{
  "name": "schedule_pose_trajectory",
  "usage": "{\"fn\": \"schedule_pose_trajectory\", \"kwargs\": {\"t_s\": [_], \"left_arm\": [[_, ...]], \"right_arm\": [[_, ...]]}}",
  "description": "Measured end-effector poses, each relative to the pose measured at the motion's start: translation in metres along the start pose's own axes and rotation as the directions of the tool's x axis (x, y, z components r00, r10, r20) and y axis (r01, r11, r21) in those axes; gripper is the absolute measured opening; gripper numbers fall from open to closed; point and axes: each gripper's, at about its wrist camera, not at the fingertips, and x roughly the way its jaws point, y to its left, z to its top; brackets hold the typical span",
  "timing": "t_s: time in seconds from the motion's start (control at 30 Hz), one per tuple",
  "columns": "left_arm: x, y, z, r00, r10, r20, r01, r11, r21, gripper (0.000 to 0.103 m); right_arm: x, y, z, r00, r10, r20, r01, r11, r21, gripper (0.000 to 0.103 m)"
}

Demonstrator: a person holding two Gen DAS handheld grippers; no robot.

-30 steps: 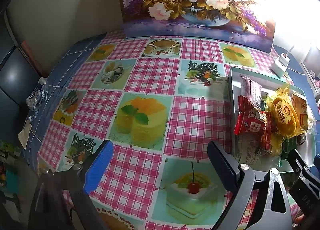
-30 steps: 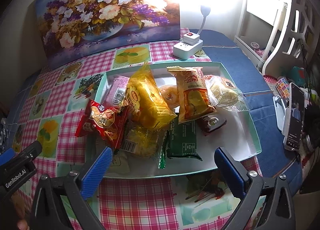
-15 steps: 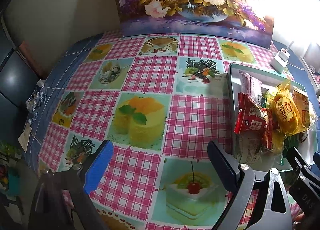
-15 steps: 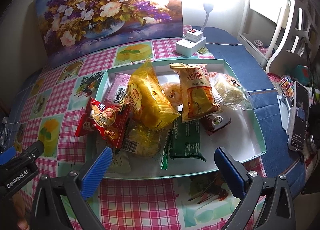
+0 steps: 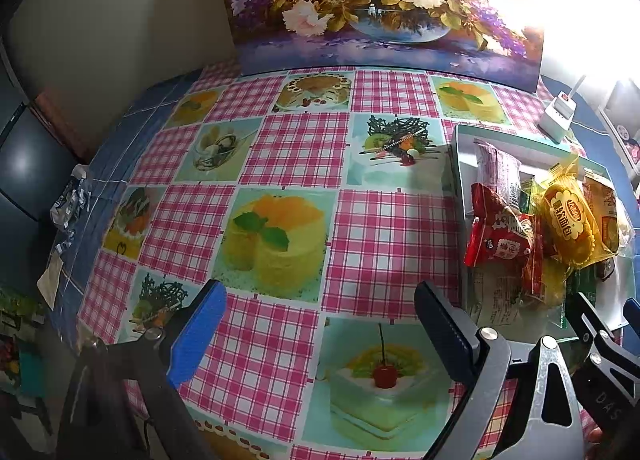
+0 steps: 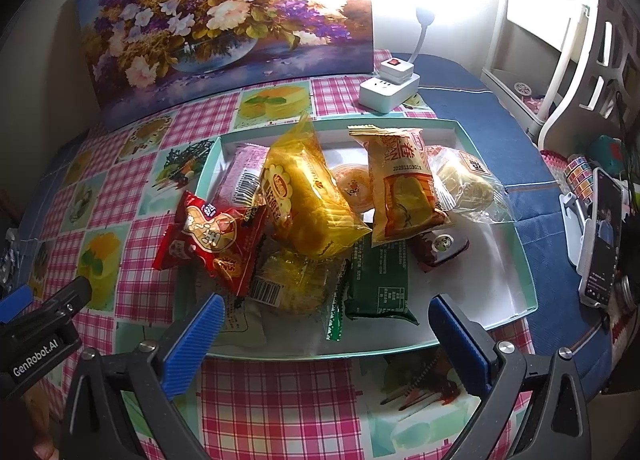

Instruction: Organize snacks

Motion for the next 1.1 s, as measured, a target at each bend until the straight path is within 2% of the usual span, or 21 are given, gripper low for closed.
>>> {"fn": "schedule_pose_trajectory", "kwargs": {"t_s": [0.4,1.1], "left_arm": [[0.0046,0.0054,0.0008,1.000,0.004,-0.024,-0.005,0.999,-0.043,0.095],[0.0050,0.0058,0.0012,1.000,-0.001,-0.022,-0.001,0.999,-0.051,0.095]], "right_arm": [[0.0018,0.0026,0.0006,1.000,0.009,-0.002,-0.009,1.000,-0.013,0.103],[0.0025,0.0052,-0.0002,1.000,0.013,-0.002,-0.013,1.000,-0.016,0.103]]}}
